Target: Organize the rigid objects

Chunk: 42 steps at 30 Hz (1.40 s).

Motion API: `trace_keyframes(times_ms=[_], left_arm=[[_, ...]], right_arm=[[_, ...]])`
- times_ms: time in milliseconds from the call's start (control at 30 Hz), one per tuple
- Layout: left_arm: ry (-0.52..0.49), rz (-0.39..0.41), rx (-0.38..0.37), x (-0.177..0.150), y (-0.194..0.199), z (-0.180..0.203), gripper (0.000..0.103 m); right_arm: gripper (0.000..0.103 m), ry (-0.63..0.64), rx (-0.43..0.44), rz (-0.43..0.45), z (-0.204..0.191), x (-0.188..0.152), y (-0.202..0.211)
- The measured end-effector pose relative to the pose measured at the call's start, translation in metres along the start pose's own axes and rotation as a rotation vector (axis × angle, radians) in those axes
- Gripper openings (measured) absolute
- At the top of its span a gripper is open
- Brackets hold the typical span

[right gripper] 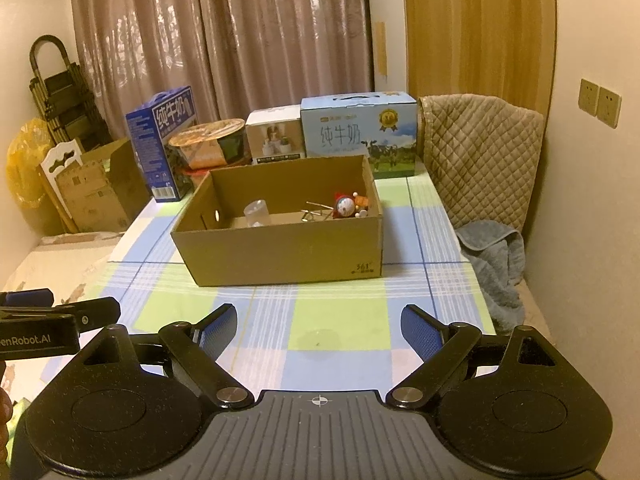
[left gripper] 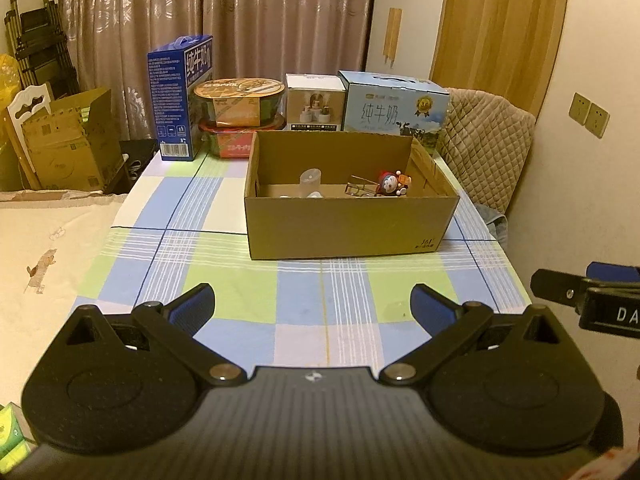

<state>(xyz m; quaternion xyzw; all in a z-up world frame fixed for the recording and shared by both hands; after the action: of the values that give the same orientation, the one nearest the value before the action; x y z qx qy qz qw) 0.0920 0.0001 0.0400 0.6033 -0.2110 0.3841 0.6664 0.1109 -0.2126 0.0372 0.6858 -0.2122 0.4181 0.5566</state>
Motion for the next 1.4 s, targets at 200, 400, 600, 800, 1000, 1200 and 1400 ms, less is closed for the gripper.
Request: trace_keyframes(times_ms=[200,400,600,800,1000,1200,1400], left_arm=[[-0.011,0.001,0.005,-0.0009,-0.0004,0.0006,0.102],[-0.016,0.007,0.006,-0.0002,-0.0003,0.0014,0.102],[-0.017,0.009,0.009,0.0000,0.0004,0.0005,0.102],[-0.019,0.012,0.009,0.0015,-0.0001,0.0004,0.102],[-0.022,0.010,0.008,0.0015,-0.0004,0.0007,0.102],[-0.021,0.009,0.009,0.0004,-0.0009,0.0001,0.102],[-0.021,0.009,0.011,0.0000,-0.0010,-0.0006,0.102]], right_arm=[[0.086,-0.002,0.002,0.000,0.0000,-0.0010,-0.0006],[0.086,-0.003,0.006,-0.002,-0.0008,-0.0021,-0.0007],[0.086,-0.007,0.006,-0.004,-0.0014,-0.0024,-0.0029],[0.086,-0.003,0.010,-0.005,-0.0031,-0.0034,-0.0029],[0.086,-0.004,0.009,-0.004,-0.0036,-0.0039,-0.0032],[0.086,-0.005,0.011,-0.005,-0.0037,-0.0041,-0.0035],[0.086,-0.004,0.011,-0.005,-0.0039,-0.0042,-0.0035]])
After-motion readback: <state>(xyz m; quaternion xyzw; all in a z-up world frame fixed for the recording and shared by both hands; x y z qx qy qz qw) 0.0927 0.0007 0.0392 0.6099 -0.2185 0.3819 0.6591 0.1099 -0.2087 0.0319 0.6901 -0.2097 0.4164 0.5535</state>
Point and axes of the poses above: each gripper's, at about its wrist camera, not at the fingertips, and y roughly against the way its jaws point, z to its right, x to its top, the point moved 9 cm from there along -y, roughly the way its jaws point, and after that the axes turned 9 degrees about y, right-handed, at the moved point
